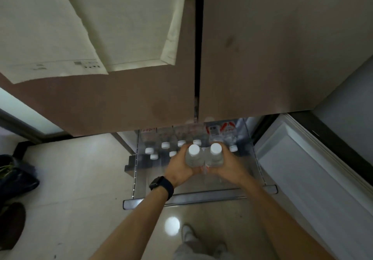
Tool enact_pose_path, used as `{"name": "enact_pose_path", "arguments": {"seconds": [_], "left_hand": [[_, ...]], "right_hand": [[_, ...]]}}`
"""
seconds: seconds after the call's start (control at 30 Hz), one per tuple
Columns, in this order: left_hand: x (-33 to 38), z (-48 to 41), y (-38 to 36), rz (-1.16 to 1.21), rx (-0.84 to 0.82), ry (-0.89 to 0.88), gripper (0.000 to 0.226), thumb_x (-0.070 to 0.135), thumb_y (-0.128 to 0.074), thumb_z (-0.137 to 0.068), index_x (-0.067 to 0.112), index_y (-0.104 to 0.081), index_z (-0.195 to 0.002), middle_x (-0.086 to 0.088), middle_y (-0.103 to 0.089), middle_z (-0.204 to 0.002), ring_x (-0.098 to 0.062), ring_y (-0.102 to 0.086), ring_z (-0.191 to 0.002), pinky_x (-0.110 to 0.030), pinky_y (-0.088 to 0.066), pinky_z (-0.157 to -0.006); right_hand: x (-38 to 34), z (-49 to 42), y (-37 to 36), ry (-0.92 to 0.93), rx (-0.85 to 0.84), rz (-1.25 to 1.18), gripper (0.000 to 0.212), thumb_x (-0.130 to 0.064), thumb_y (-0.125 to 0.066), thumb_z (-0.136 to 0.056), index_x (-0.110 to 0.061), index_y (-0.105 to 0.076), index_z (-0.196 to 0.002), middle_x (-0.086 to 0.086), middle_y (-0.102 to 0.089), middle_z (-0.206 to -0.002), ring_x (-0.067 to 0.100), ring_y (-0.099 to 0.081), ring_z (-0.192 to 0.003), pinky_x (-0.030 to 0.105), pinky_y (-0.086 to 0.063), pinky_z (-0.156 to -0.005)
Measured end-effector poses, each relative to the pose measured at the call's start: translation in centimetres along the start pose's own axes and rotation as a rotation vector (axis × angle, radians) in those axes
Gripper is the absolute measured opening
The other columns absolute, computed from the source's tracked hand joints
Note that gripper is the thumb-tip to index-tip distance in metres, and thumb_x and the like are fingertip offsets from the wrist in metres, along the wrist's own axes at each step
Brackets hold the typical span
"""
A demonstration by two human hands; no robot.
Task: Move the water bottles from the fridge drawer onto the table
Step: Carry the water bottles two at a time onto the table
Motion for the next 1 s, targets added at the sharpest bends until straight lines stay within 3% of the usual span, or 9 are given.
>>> {"name": "enact_pose_path", "arguments": {"seconds": [0.1,0.2,0.3,0.43,0.53,0.73,0.9,1.0], "left_hand": [[-0.2,-0.4,0.2,-0.022,-0.002,-0.007,0.065,0.028,-0.090,-0.071,0.031,-0.049,-0.121,0.018,-0.062,-0.111,-0.012,-0.062,-0.104,-0.035,-0.054,-0.092],[-0.1,-0.5,0.3,-0.030,-0.014,-0.018,0.068,0.029,-0.090,-0.070,0.031,-0.050,-0.125,0.011,-0.065,-0.118,-0.015,-0.063,-0.108,-0.040,-0.054,-0.095],[0.6,-0.1,0.8,-0.009,-0.003,-0.024,0.073,0.028,-0.091,-0.068,0.029,-0.051,-0.129,0.010,-0.065,-0.120,-0.015,-0.062,-0.111,-0.040,-0.053,-0.098],[2.4,2.0,3.0,0.015,0.061,-0.081,0.067,0.028,-0.093,-0.067,0.030,-0.054,-0.122,0.015,-0.067,-0.116,-0.003,-0.063,-0.106,-0.023,-0.052,-0.089],[4.1,5.0,5.9,0.008,0.161,-0.105,0.066,0.028,-0.093,-0.066,0.033,-0.055,-0.120,0.019,-0.068,-0.112,0.005,-0.062,-0.102,-0.009,-0.048,-0.081],[6.2,14.9,10.8,-0.046,0.404,-0.100,0.066,0.029,-0.092,-0.067,0.033,-0.055,-0.122,0.020,-0.066,-0.110,0.006,-0.060,-0.098,-0.007,-0.046,-0.078],[4.0,27.8,13.1,-0.011,0.666,-0.011,0.066,0.036,-0.091,-0.068,0.037,-0.054,-0.123,0.018,-0.064,-0.116,-0.002,-0.060,-0.105,-0.018,-0.049,-0.085],[1.3,36.6,13.4,0.030,0.809,0.073,0.064,0.035,-0.091,-0.068,0.037,-0.054,-0.121,0.018,-0.064,-0.113,-0.001,-0.060,-0.104,-0.018,-0.049,-0.084]], "right_hand": [[0.1,-0.2,0.1,-0.028,0.032,0.029,0.071,-0.027,-0.086,-0.067,-0.032,-0.051,-0.128,-0.014,-0.064,-0.114,0.007,-0.062,-0.105,0.029,-0.053,-0.085],[0.0,0.1,0.4,-0.041,0.044,0.050,0.067,-0.030,-0.086,-0.067,-0.033,-0.053,-0.125,-0.017,-0.066,-0.108,0.002,-0.063,-0.101,0.013,-0.047,-0.074],[-0.6,1.2,1.3,-0.060,0.095,0.023,0.066,-0.029,-0.089,-0.065,-0.035,-0.054,-0.120,-0.021,-0.066,-0.101,-0.006,-0.061,-0.091,0.006,-0.042,-0.065],[-2.8,3.4,2.5,-0.008,0.134,-0.054,0.061,-0.029,-0.090,-0.065,-0.043,-0.056,-0.114,-0.022,-0.066,-0.101,-0.011,-0.060,-0.088,0.006,-0.043,-0.065],[-6.4,5.4,3.4,0.099,0.133,-0.079,0.058,-0.033,-0.090,-0.063,-0.052,-0.054,-0.105,-0.027,-0.066,-0.101,-0.009,-0.061,-0.091,0.015,-0.048,-0.074],[-14.7,10.1,2.0,0.367,-0.029,-0.057,0.061,-0.026,-0.089,-0.064,-0.054,-0.053,-0.105,-0.028,-0.065,-0.100,-0.008,-0.062,-0.089,0.019,-0.049,-0.072],[-19.7,16.1,-3.2,0.550,-0.220,-0.019,0.063,-0.030,-0.089,-0.066,-0.048,-0.052,-0.114,-0.028,-0.061,-0.105,-0.009,-0.058,-0.092,0.016,-0.047,-0.071],[-22.0,20.8,-8.2,0.643,-0.361,0.020,0.062,-0.036,-0.089,-0.065,-0.051,-0.050,-0.112,-0.020,-0.062,-0.109,0.003,-0.060,-0.099,0.028,-0.053,-0.080]]}}
Point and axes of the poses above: each hand's wrist, its own z-axis away from the middle knuckle, its own y-axis out of the back of the hand, x = y × z, the point moved 9 cm from there along -z, towards the middle knuckle
